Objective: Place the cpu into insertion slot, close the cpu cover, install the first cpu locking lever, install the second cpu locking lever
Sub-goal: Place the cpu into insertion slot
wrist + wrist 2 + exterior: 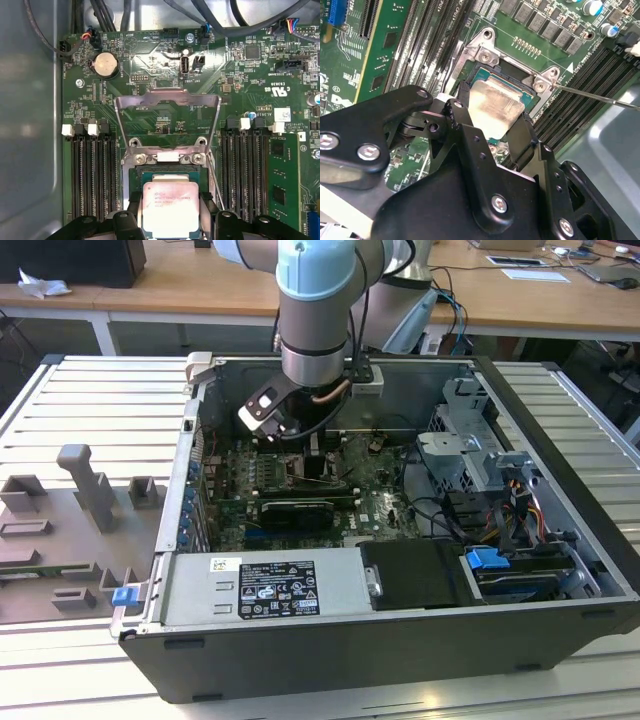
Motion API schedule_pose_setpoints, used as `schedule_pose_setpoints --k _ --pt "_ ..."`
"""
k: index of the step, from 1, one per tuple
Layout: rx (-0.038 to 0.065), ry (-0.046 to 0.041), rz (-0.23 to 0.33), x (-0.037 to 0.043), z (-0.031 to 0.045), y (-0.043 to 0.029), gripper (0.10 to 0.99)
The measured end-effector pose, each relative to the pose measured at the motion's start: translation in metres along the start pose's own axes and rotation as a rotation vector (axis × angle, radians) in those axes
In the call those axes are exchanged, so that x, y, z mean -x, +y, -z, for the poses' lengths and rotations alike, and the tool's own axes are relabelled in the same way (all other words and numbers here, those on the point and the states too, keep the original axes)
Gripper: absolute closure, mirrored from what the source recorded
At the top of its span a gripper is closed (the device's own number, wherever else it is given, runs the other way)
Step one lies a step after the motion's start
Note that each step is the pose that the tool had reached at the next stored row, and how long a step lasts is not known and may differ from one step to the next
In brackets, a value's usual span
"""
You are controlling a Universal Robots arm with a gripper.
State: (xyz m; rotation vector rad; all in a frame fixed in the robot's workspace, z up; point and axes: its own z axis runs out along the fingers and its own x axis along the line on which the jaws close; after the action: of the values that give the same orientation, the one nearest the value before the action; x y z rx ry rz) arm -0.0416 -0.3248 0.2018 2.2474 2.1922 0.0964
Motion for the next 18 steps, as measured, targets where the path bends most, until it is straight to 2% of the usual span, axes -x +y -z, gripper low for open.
schedule_pose_setpoints --k 5,9,10,18 --pt "0.0 -0.0125 0.004 -0.0006 -0.0015 0.0 0.545" --pt "0.0 -0.013 0.004 -0.0028 -0.0018 0.001 0.533" --pt "0.0 -0.013 0.004 -0.0032 -0.0019 0.0012 0.471" --pt "0.0 -0.0123 0.004 -0.0033 -0.0008 0.0002 0.471"
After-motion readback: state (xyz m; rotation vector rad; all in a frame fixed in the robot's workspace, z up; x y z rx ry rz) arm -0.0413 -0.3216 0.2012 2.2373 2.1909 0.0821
